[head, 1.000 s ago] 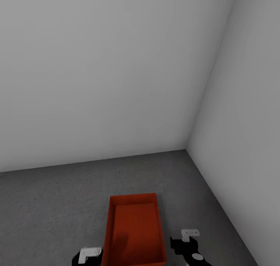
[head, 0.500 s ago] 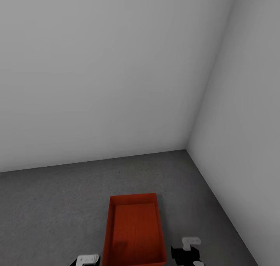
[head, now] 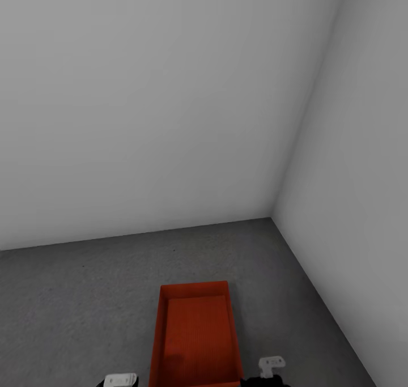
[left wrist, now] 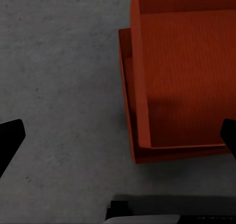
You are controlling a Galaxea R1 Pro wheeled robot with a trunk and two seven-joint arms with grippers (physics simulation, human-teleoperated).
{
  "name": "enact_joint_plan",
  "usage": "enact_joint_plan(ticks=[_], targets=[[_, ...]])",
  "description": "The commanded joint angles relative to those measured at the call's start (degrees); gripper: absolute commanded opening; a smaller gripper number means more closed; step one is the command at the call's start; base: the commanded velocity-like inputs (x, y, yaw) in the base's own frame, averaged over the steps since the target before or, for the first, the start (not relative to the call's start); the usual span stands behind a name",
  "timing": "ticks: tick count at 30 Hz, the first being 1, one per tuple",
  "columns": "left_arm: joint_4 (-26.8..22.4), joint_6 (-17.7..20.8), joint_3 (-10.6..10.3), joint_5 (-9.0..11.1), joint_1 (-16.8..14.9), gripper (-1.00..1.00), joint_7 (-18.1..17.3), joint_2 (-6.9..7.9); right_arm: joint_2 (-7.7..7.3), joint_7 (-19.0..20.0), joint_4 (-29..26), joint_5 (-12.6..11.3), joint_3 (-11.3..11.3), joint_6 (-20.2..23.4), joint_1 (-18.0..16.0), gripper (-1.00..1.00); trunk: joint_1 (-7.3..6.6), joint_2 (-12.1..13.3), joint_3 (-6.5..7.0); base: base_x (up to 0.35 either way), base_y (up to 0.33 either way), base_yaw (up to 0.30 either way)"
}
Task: Move the two storage containers from the living room to the garage. In the garage, place one container on the floor and stack the other container on top of it (either order is fine).
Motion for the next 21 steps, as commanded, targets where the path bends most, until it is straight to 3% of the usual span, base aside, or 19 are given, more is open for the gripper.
enact_joint_plan(ticks=[1,6,21], targets=[[0.1,-0.2,0.2,0.0,0.0,1.00,-0.2,0.16,-0.08,0.6,0.1,0.0,0.1,0.0,-0.1,1.00,0.03,-0.1,-0.10,0.000,0.000,0.000],[0.1,-0.2,0.2,0.1,0.0,1.00,-0.2,0.88,-0.41,2.0,0.8,0.0,0.1,0.8,-0.1,1.00,0.03,-0.1,-0.10,0.000,0.000,0.000],[0.1,-0.2,0.1,0.1,0.0,1.00,-0.3,1.07,-2.24,4.4,1.2,0.0,0.1,1.1,-0.1,1.00,0.03,-0.1,-0.10,0.000,0.000,0.000]])
